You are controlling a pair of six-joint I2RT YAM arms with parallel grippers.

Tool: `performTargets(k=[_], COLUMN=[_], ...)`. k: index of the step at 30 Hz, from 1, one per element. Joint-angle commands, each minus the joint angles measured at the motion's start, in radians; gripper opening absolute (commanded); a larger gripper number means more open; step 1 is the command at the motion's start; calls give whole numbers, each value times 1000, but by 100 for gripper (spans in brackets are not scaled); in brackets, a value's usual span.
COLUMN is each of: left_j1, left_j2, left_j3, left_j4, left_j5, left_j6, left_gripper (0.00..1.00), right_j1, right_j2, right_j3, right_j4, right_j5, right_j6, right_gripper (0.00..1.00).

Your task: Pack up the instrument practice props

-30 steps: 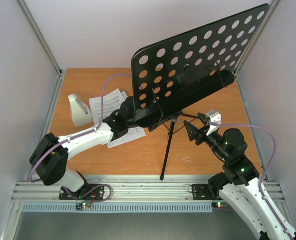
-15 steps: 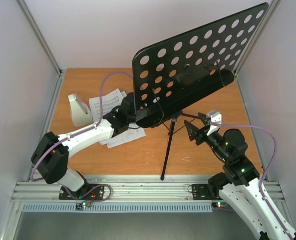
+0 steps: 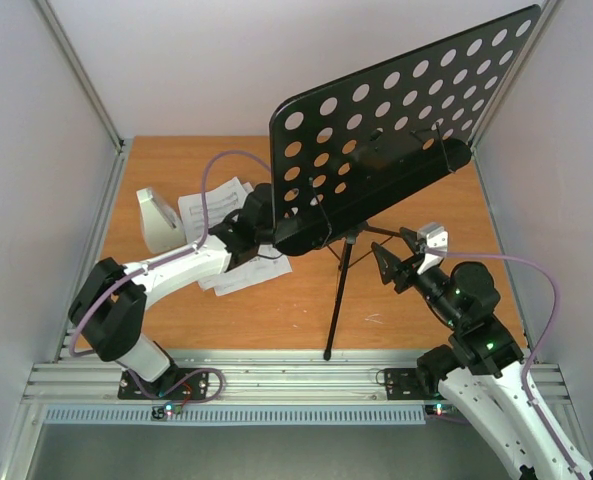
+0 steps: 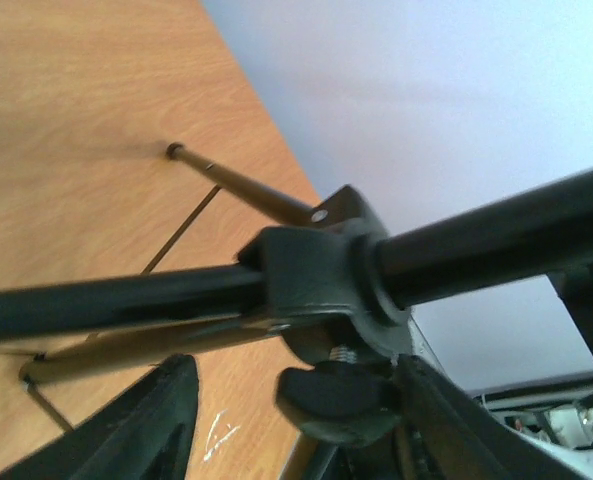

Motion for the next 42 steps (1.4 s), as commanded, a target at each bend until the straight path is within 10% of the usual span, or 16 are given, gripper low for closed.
performTargets(k=[1,9,23,42], left_j1=[5,3,-61,-113], left_j2=[-35,-141,-129,-84], left_j3=[21,-54,-117,-79], left_j4=[-51,-12,148,138], left_j5=[-61,-131,-187,-335], left_j6=[64,370,866,1030], left_gripper=[61,75,62,53], right_j1=[6,6,7,6], right_j2=[-19,-12,-10,-9], right_j3=[6,1,9,18], right_j4=[-21,-9,-6,-16], right_j5=[19,11,5,5], right_j6=[12,18,19,14], right_gripper=[75,76,76,76])
